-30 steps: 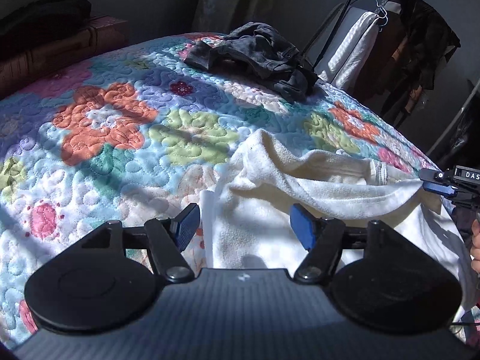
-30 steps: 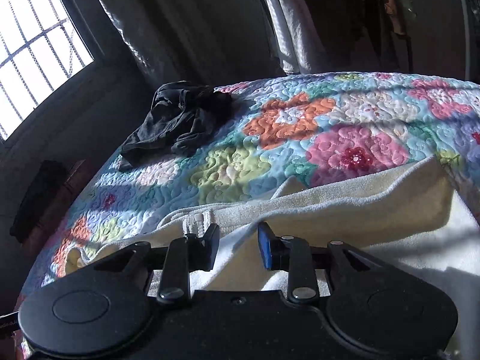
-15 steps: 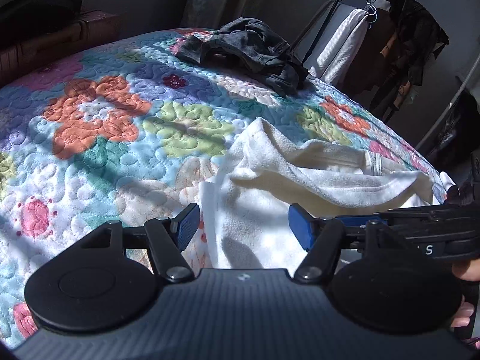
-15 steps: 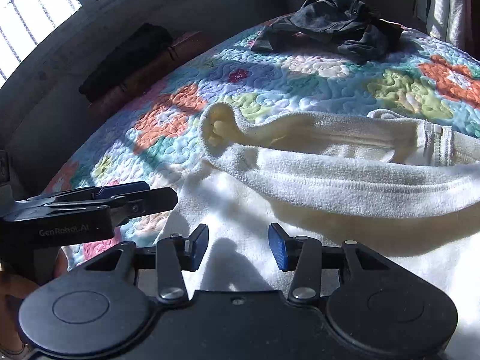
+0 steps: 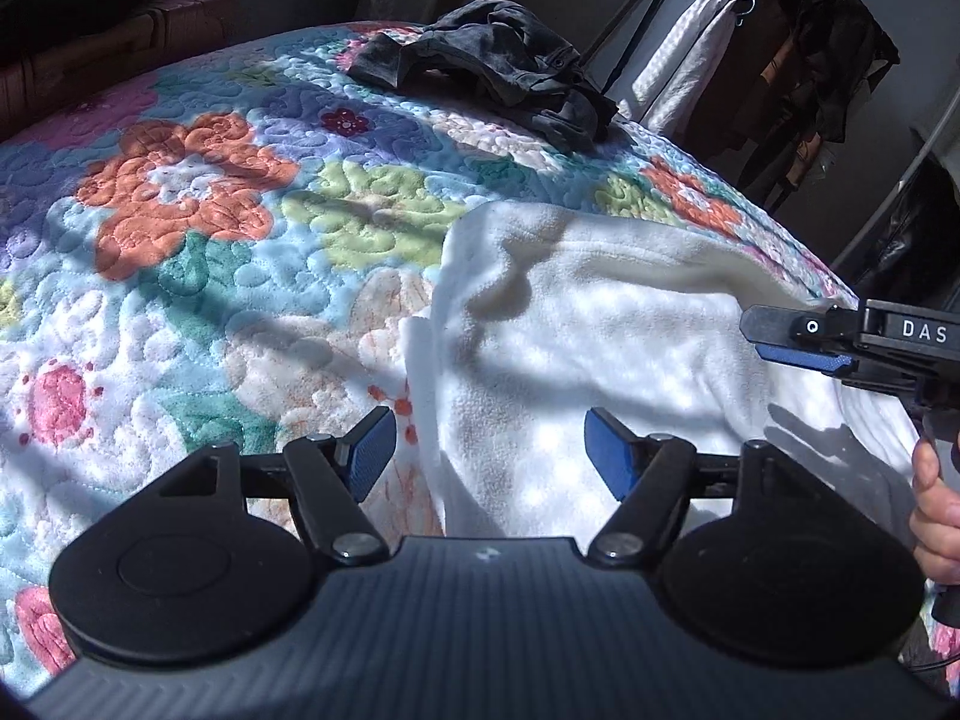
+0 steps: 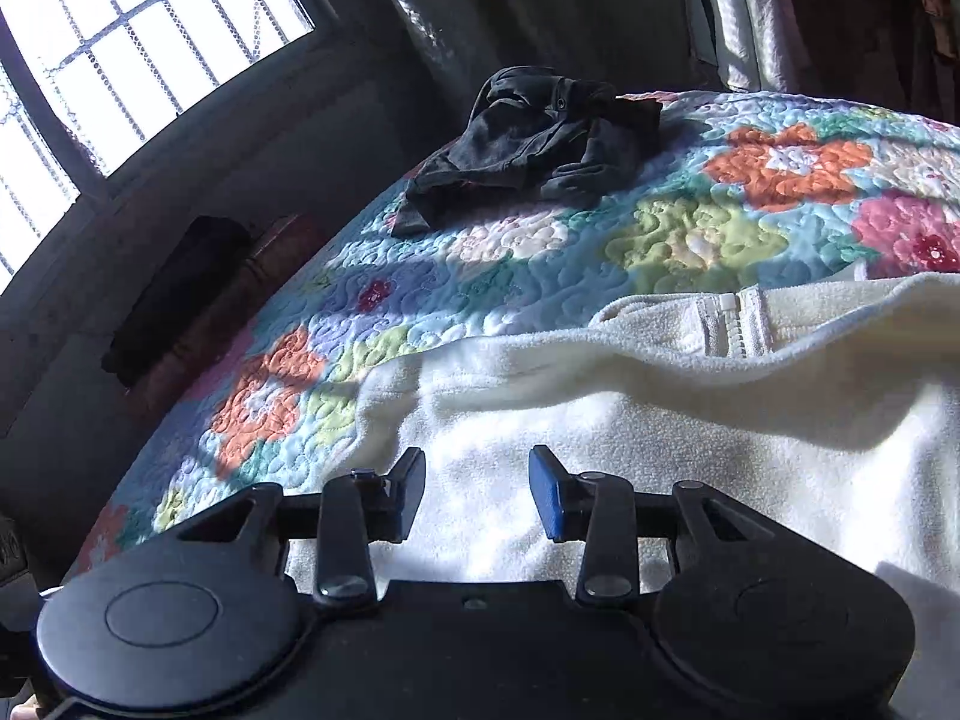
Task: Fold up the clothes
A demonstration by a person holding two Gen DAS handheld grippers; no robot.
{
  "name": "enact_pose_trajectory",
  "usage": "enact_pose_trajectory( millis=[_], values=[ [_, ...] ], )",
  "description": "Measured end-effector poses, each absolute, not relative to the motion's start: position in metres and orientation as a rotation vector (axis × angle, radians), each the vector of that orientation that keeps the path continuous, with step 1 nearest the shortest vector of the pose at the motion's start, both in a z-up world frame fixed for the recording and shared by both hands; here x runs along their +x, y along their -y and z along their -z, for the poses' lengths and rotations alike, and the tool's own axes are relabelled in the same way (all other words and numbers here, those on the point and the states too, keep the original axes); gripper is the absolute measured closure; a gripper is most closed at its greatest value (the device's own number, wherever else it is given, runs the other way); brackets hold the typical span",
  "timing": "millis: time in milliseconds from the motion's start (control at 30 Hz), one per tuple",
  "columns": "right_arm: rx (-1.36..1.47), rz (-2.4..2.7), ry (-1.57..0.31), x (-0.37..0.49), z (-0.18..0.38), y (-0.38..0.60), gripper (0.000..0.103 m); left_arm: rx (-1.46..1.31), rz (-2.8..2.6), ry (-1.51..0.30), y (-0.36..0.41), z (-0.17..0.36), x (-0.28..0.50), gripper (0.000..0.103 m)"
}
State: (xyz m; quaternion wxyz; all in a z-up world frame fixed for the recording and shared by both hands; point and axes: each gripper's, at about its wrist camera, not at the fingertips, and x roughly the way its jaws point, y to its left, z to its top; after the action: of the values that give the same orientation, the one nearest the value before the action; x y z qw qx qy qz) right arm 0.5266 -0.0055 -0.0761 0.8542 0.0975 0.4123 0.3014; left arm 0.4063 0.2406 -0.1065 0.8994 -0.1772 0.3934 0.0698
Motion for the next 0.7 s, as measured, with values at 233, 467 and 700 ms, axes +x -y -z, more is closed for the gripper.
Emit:
enact_pose_trajectory(
  millis=[233, 467, 700],
  values=[
    [0.24, -0.453, -0.836, 0.535, 0.073, 0.107, 0.039, -0.226, -0.189, -0.896, -0.208, 0.109, 0.43, 0.027],
    [0.125, -0.346, -0.817, 0.577, 0.071, 0.127, 0.039, -0.163, -0.037, -0.889, -0.156, 0.085, 0.474, 0.03],
    [0.073, -0.366, -0.81, 0.622, 0.089, 0.114, 0.041, -0.105, -0.012, -0.914, -0.106, 0.091, 0.549, 0.031]
  ],
)
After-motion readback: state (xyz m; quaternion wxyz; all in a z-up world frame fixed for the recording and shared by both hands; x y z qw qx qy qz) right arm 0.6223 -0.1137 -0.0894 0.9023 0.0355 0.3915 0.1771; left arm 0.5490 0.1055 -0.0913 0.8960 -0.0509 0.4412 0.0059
